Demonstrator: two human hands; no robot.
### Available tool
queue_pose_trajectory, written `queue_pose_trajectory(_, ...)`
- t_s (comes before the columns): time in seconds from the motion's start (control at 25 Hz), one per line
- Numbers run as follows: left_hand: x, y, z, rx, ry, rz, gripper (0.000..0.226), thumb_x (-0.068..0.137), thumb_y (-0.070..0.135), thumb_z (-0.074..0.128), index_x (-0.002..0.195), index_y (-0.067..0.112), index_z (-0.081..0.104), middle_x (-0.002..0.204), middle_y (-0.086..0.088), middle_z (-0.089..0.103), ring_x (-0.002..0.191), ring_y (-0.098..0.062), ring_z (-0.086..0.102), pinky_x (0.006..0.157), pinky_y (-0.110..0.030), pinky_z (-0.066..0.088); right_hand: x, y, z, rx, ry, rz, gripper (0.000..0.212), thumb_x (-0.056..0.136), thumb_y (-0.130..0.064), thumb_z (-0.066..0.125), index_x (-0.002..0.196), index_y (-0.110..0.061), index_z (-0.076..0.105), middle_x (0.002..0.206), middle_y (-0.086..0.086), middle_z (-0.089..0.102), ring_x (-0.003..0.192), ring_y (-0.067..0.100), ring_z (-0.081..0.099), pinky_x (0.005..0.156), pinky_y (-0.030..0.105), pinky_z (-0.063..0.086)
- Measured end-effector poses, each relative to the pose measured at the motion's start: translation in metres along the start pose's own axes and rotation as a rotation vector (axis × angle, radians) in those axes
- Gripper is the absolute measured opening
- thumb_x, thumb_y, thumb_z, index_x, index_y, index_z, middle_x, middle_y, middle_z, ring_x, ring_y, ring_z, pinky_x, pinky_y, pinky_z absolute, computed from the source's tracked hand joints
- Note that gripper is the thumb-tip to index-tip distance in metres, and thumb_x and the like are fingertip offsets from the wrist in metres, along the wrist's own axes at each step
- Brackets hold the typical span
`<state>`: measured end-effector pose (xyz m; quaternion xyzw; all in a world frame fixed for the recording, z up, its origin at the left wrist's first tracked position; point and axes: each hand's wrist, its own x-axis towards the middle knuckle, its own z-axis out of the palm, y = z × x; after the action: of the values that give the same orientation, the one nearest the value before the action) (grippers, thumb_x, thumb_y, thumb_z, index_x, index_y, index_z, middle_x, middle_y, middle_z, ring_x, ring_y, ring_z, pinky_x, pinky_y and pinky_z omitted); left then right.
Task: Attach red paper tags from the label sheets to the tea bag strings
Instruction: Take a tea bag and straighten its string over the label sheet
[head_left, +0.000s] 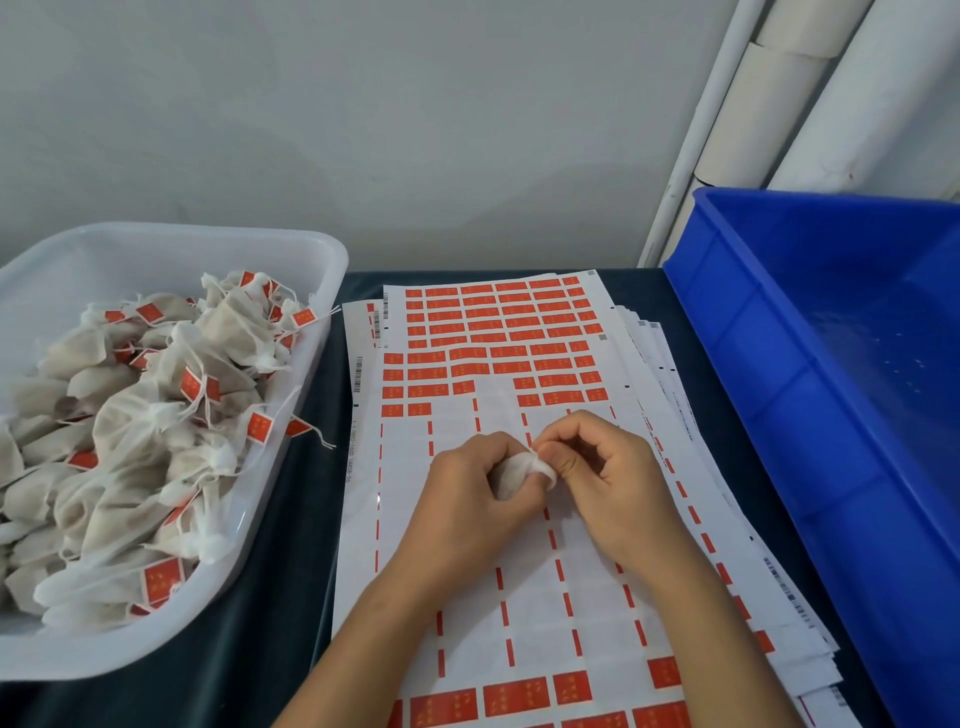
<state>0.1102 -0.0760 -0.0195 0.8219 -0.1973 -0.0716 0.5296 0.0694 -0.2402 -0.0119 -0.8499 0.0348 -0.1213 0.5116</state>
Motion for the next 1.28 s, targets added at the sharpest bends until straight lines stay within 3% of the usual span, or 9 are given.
queue_pose_trajectory(0.24,0.0,0.001,0.0,-0.015,-0.019,0.012,0.001,0.096,0.033,0.07,0.096,0.032,0.07,0.086,0.014,0.069,0.087,-0.01,0.064,0.071,-0.018,0.055,-0.001,0.0,-0.001,0.07,0.053,0.01,0.005,0.092,-0.034,0.074,0.09,-0.039,0.072,0.092,-0.024,0.072,0.097,-0.001,0.067,0.076,0.008,0.053)
queue_pose_trajectory(0.4,-0.001,0.003,-0.002,-0.124,-0.054,0.028,0.004,0.096,0.036,0.071,0.099,0.033,0.072,0.092,0.016,0.072,0.093,-0.009,0.067,0.074,-0.014,0.054,0.001,0.002,0.0,0.046,0.081,0.024,0.012,0.095,-0.026,0.072,0.091,-0.038,0.072,0.092,-0.024,0.071,0.096,-0.001,0.065,0.076,0.007,0.052)
queue_pose_trajectory(0.64,0.004,0.003,-0.004,-0.237,0.096,-0.02,0.013,0.097,0.038,0.069,0.091,0.027,0.072,0.085,0.014,0.074,0.085,-0.006,0.067,0.069,-0.01,0.049,-0.002,0.004,0.013,-0.124,0.033,-0.076,0.011,0.101,-0.024,0.063,0.105,-0.034,0.065,0.1,-0.026,0.064,0.105,0.0,0.061,0.084,0.005,0.048)
queue_pose_trajectory(0.84,0.006,0.001,-0.002,-0.272,0.138,-0.038,0.011,0.097,0.041,0.07,0.093,0.03,0.07,0.088,0.013,0.076,0.089,-0.008,0.071,0.071,-0.01,0.051,0.0,0.007,0.014,-0.161,0.041,-0.118,0.009,0.101,-0.022,0.063,0.106,-0.029,0.066,0.102,-0.02,0.064,0.103,0.003,0.062,0.088,0.013,0.053)
queue_pose_trajectory(1.0,0.009,-0.002,-0.006,-0.277,0.157,-0.066,0.011,0.098,0.035,0.07,0.09,0.03,0.074,0.085,0.012,0.075,0.087,-0.011,0.07,0.071,-0.014,0.054,-0.001,0.004,0.014,-0.183,0.105,-0.136,0.012,0.097,-0.04,0.06,0.104,-0.033,0.067,0.104,-0.02,0.063,0.103,0.003,0.061,0.088,0.021,0.057)
queue_pose_trajectory(1.12,0.008,-0.002,-0.006,-0.281,0.163,-0.091,0.011,0.098,0.032,0.07,0.088,0.03,0.074,0.084,0.012,0.074,0.084,-0.009,0.069,0.069,-0.013,0.053,-0.003,-0.002,0.014,-0.101,0.132,-0.143,0.022,0.099,-0.056,0.057,0.116,-0.045,0.063,0.119,-0.029,0.06,0.119,0.003,0.058,0.095,0.023,0.055)
queue_pose_trajectory(1.28,0.007,-0.001,-0.006,-0.283,0.088,-0.079,0.009,0.096,0.024,0.069,0.089,0.026,0.075,0.082,0.008,0.073,0.081,-0.01,0.068,0.068,-0.015,0.052,-0.004,-0.005,0.016,-0.013,0.1,-0.176,0.018,0.099,-0.047,0.064,0.117,-0.044,0.066,0.12,-0.025,0.062,0.122,0.008,0.059,0.093,0.023,0.054)
